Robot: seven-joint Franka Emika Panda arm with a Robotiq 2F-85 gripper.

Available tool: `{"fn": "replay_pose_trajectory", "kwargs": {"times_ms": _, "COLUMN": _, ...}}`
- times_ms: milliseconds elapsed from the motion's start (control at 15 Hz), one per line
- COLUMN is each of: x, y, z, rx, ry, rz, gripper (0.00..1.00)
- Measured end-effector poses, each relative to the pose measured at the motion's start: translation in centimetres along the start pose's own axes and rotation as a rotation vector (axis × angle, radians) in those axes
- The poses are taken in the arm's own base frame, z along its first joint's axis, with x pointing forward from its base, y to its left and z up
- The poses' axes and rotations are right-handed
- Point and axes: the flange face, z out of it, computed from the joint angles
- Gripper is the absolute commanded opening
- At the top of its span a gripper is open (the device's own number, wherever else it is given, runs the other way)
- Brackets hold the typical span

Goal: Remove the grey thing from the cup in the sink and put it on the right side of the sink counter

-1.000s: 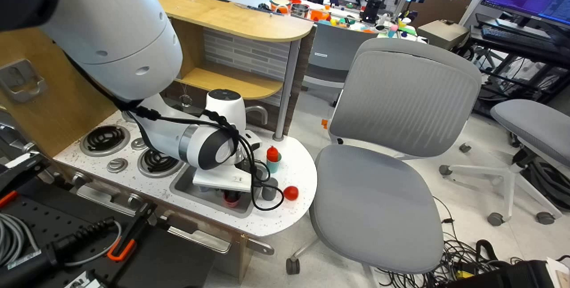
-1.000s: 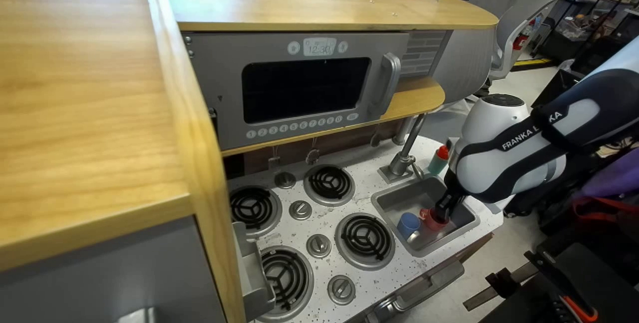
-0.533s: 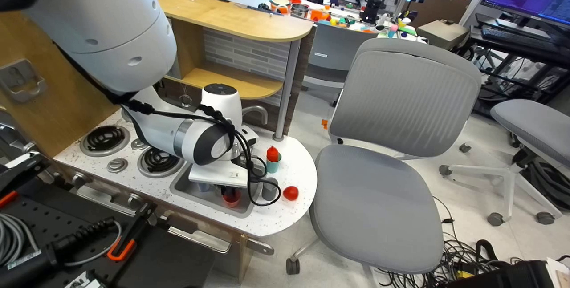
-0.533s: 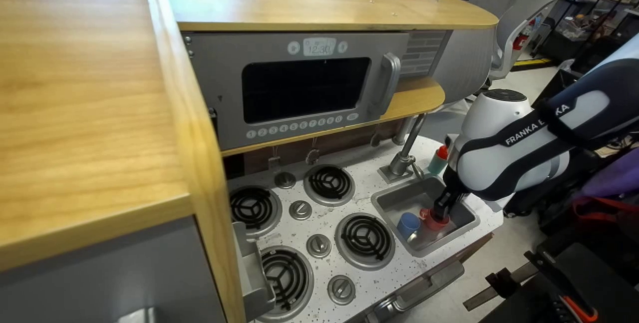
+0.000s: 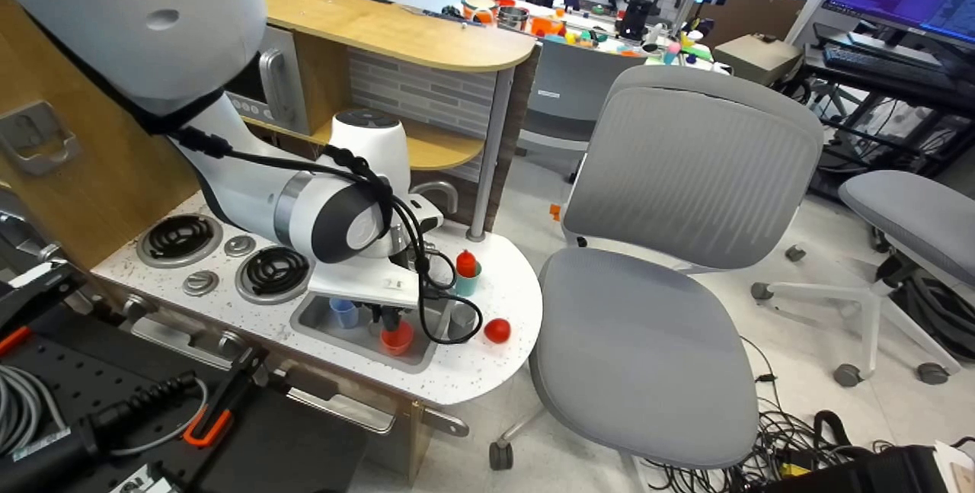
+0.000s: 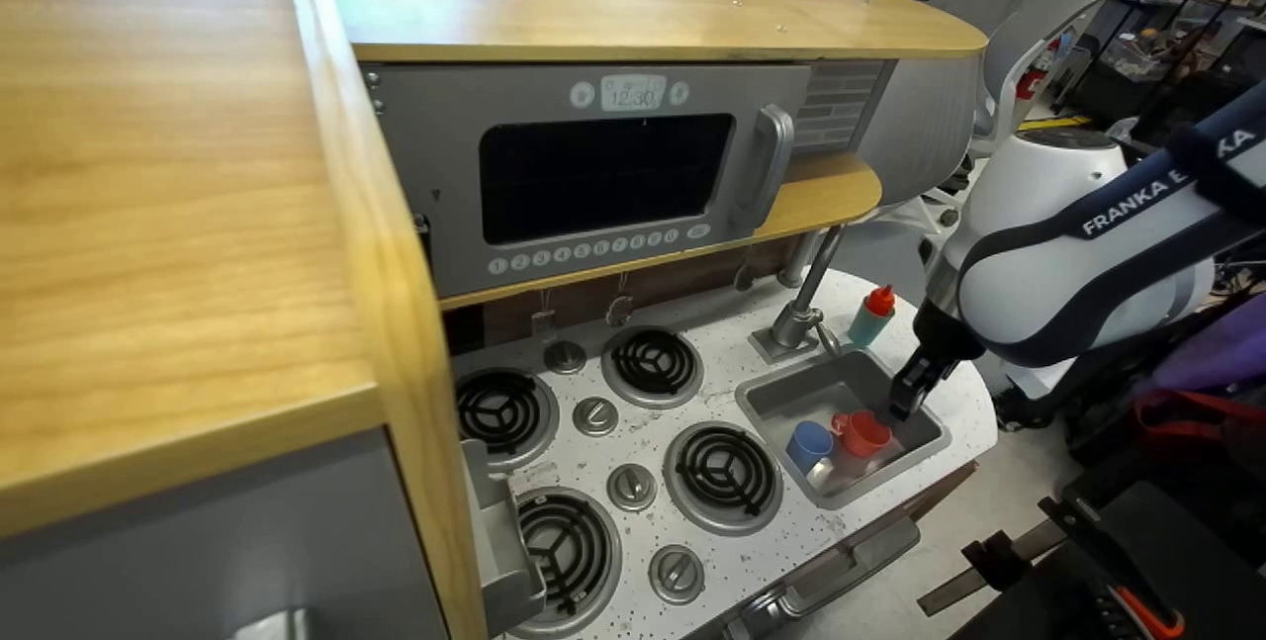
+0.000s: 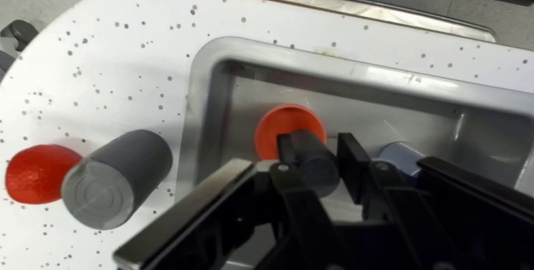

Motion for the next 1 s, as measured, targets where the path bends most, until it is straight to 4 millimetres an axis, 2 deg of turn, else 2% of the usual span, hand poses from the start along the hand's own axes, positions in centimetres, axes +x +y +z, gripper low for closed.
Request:
{"fn": "replay_pose_trajectory", "kwargs": {"times_ms": 200, "x": -1.6, "y": 1.3, "z": -2.1, "rx": -0.006, "ry": 0.006, "rz": 0.037, "gripper": 0.08}}
{"fn": "replay_pose_trajectory", "kwargs": {"times_ms": 400, "x": -3.4, "y": 3.8, "z": -3.7, "rx": -0.02, "ry": 0.01, "rz": 0.101, "gripper": 0.08}}
{"fn": "replay_pose_trajectory", "kwargs": {"times_ms": 733, "x": -6.6, "y": 8.8, "z": -5.2, "rx": -0.058, "ry": 0.013, "rz": 0.209, "gripper": 0.08}}
{"fn": "replay_pose_trajectory", "kwargs": {"times_ms": 1000, "x": -8.3, "y": 11.7, "z": -5.7, "rx": -0.066, "ry": 0.005, "rz": 0.293, "gripper": 0.08}}
